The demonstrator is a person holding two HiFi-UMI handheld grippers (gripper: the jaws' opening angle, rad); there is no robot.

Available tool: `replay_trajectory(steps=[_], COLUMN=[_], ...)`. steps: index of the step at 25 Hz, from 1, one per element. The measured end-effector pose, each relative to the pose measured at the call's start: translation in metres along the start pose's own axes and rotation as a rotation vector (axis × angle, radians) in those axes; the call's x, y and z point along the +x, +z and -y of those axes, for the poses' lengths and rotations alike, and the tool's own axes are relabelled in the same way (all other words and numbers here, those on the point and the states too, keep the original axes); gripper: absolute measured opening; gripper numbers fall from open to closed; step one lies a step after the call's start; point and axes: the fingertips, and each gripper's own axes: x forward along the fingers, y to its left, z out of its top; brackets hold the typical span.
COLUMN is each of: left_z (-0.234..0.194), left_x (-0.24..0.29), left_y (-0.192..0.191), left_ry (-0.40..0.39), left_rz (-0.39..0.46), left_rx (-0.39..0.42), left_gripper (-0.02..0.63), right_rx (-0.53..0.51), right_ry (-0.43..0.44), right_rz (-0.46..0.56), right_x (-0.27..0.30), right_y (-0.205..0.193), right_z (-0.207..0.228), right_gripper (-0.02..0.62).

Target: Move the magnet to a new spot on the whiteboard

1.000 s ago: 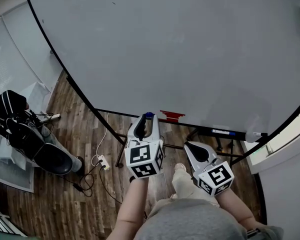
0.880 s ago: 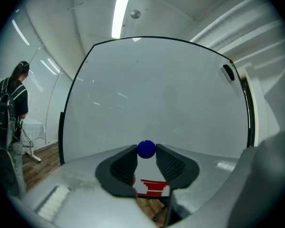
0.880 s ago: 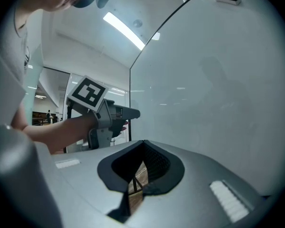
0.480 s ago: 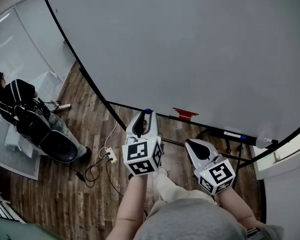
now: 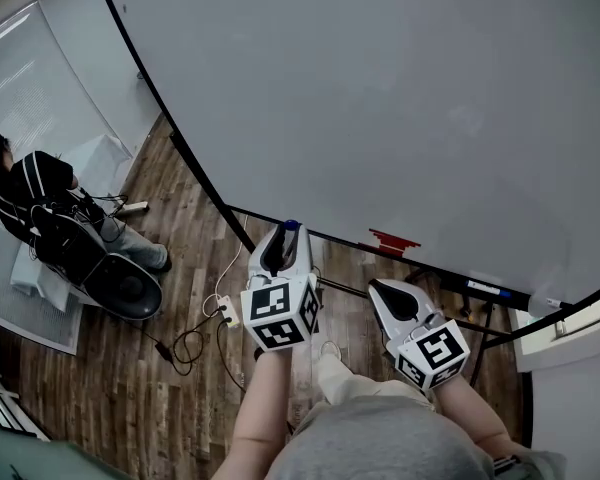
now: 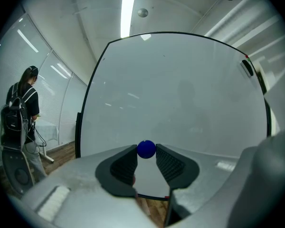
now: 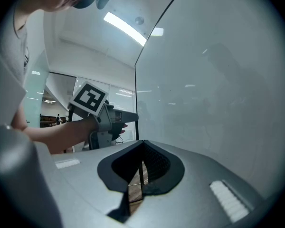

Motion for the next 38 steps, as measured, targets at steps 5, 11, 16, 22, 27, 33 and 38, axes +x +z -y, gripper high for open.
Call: replay_trajectory(steps=[5,11,16,22,27,33,38], left_z=[-0.029,-0.068,-0.098,-0.127,-0.143,-0.156,-0.157], left_x=[0.022,0.05,0.073,0.099,0.122,0.144,0.159], left_y=[0.0,-0.001,-0.003,-0.009,-0.014,-0.019,-0.025], left_ry=[0.013,0.033,0.047,0.059,0.048,0.018,-0.004], left_rz=[-0.005,-0.013,-0.021,-0.047,-0.073,-0.103,-0.122], left_rx=[-0.005,-0.012,-0.022,-0.037,-0.035,-0.023,-0.012], left_gripper=[0.132,0.132,0.132,0.132,0.132,0.132,0.132], right_rx=[-0.001,-0.01,-0.02,-0.02,-0.014,-0.005,0.007], right_ry=[0.013,0.045,0.064,0.068,0.073,0.075,0.069], right_rz=[-0.009,-0.014,-0.032,-0.045,-0.051,-0.057,-0.063], right_x=[0.035,0.082,0.112,0.143,0.169,0.197,0.209], right_y=[0.0,0.007,0.009,0.011,0.012,0.012,0.007], right_z=[0.004,0.003,0.003,0.007,0.01,0.011,0.019], right_gripper=[-0.002,-0.002,-0.002,-0.002,-0.002,-0.002,-0.002])
